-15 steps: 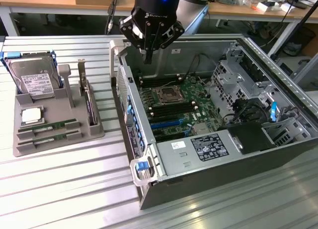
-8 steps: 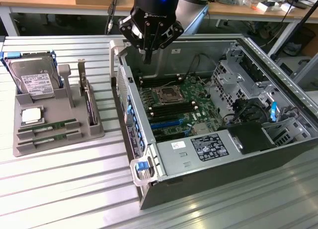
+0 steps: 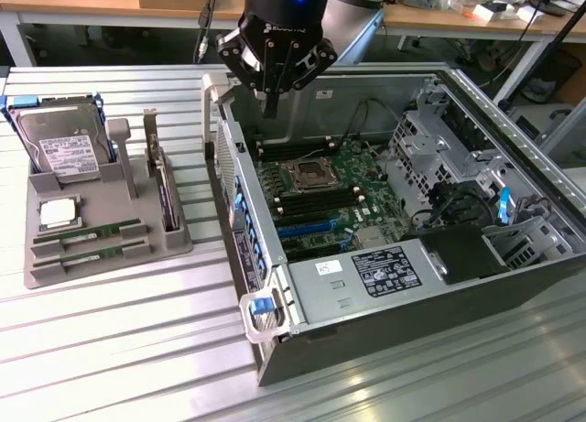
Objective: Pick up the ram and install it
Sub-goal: 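Reach for the ram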
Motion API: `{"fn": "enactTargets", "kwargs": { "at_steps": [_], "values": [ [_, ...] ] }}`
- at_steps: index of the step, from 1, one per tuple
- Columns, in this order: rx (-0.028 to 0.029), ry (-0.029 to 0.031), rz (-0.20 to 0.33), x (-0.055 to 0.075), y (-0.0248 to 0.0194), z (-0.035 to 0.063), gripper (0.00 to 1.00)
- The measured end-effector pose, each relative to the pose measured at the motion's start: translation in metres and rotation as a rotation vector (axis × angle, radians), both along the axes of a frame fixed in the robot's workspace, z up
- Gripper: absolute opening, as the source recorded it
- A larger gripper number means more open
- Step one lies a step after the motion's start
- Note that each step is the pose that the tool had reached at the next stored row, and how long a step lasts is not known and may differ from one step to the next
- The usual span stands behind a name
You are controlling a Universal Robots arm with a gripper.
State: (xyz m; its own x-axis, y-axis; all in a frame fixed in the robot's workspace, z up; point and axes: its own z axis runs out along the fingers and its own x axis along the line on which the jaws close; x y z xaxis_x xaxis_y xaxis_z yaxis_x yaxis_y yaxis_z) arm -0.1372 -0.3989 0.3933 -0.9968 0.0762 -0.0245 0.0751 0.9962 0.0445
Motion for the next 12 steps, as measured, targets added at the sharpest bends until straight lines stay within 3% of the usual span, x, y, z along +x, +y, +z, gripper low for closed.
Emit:
{"fn": "enactTargets", "kwargs": {
  "at_steps": [12],
  "values": [
    [0.0000,0.0000,0.000,-0.0039,0.0000,0.0000,0.10]
  ]
}}
